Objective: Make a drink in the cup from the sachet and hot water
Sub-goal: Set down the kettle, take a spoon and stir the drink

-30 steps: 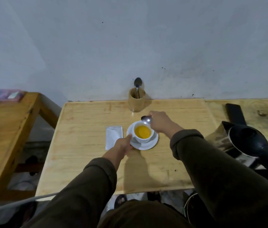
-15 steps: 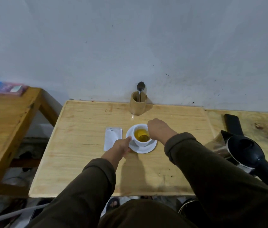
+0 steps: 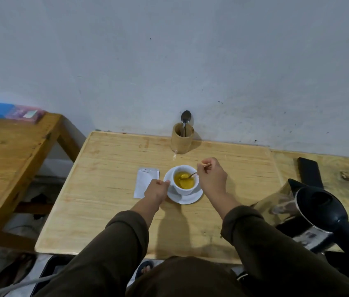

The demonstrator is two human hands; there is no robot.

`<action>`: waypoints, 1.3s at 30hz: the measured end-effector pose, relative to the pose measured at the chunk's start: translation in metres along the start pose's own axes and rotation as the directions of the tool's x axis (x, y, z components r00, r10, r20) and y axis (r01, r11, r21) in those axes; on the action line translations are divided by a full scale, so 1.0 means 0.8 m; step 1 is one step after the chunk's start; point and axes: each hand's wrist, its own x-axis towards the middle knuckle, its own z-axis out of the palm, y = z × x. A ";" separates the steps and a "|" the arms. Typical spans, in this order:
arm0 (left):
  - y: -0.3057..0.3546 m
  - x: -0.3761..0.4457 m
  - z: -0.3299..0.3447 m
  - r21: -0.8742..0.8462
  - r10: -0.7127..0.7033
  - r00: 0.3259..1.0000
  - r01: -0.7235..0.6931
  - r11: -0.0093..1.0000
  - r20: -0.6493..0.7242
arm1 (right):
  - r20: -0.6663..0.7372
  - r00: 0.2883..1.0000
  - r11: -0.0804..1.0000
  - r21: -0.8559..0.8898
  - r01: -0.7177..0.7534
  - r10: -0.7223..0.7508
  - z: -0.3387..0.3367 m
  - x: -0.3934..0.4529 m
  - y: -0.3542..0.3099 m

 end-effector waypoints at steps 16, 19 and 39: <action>0.007 -0.009 0.008 0.097 0.028 0.998 -0.023 0.995 -0.055 | 0.126 0.975 0.980 -0.058 0.191 -0.183 0.007 -0.004 0.009; 0.010 -0.011 0.009 0.125 0.022 0.998 -0.015 0.992 -0.053 | 0.173 0.964 0.973 -0.073 0.218 -0.203 0.004 0.000 0.003; 0.010 -0.005 0.004 0.097 0.014 1.000 -0.013 0.995 -0.012 | 0.272 0.906 0.923 -0.123 0.366 -0.323 0.009 0.011 -0.001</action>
